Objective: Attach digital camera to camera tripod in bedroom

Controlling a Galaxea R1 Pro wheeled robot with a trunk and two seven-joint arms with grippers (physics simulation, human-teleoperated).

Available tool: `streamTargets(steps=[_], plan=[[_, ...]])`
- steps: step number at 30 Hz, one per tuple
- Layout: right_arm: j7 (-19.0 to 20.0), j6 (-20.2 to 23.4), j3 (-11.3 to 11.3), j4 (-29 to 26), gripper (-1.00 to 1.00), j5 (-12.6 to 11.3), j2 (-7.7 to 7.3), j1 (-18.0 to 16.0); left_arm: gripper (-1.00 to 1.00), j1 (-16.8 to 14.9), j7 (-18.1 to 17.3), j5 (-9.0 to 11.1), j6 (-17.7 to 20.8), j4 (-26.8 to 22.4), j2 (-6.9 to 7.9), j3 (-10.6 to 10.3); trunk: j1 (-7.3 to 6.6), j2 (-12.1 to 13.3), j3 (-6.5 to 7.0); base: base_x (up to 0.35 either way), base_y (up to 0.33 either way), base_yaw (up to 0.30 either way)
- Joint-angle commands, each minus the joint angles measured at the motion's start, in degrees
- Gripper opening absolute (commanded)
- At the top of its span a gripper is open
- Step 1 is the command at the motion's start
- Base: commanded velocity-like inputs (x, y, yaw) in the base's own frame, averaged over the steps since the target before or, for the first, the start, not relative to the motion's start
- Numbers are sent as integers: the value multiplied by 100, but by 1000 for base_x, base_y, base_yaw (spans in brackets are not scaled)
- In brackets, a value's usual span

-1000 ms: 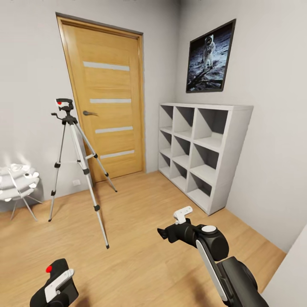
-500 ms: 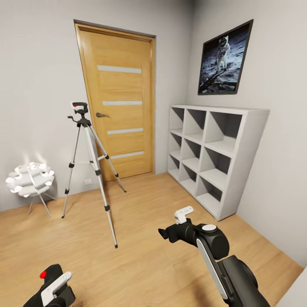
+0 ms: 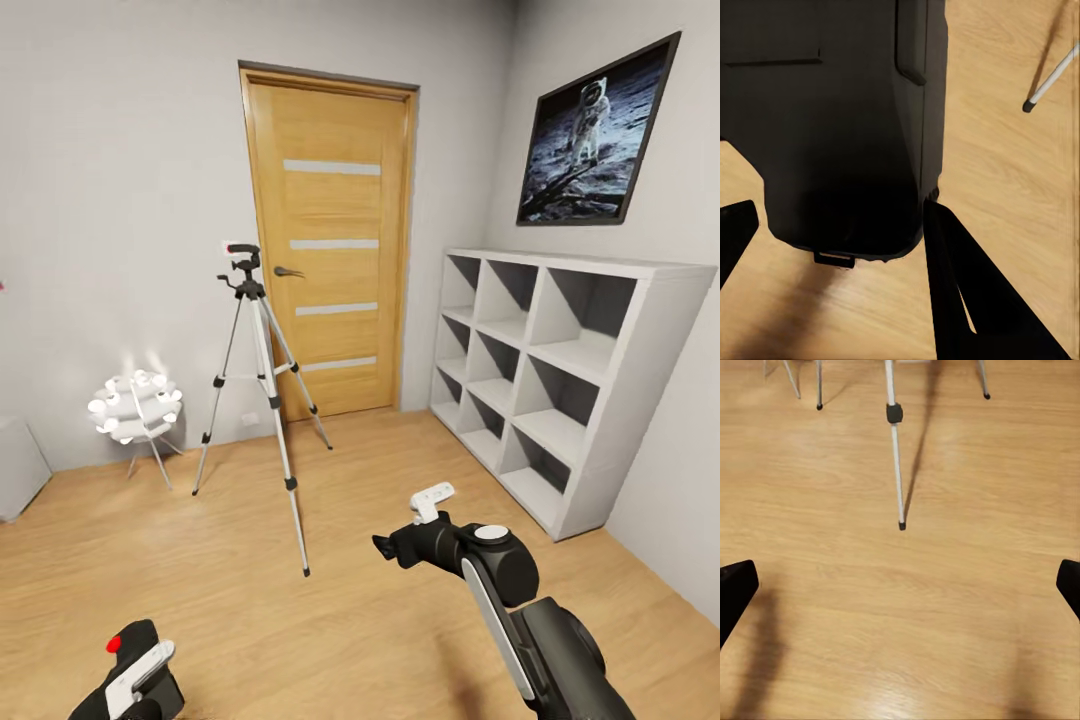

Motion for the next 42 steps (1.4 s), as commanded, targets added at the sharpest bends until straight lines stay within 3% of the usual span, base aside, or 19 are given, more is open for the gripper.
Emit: streamTargets(steps=[1,28,42], plan=[[7,27,-1,-4,100,-4,1,-6,-100,1,20,2,34,-16,1,-5,1,-3,-5,110,-38,260],[7,3,-121,-4,100,-4,42,8,-100,1,6,0,30,19,31,38,1,-3,-6,300,-113,23],[7,11,-127,-4,100,-4,11,-2,-100,1,42,-16,30,25,33,55,1,-3,-5,274,-218,224]])
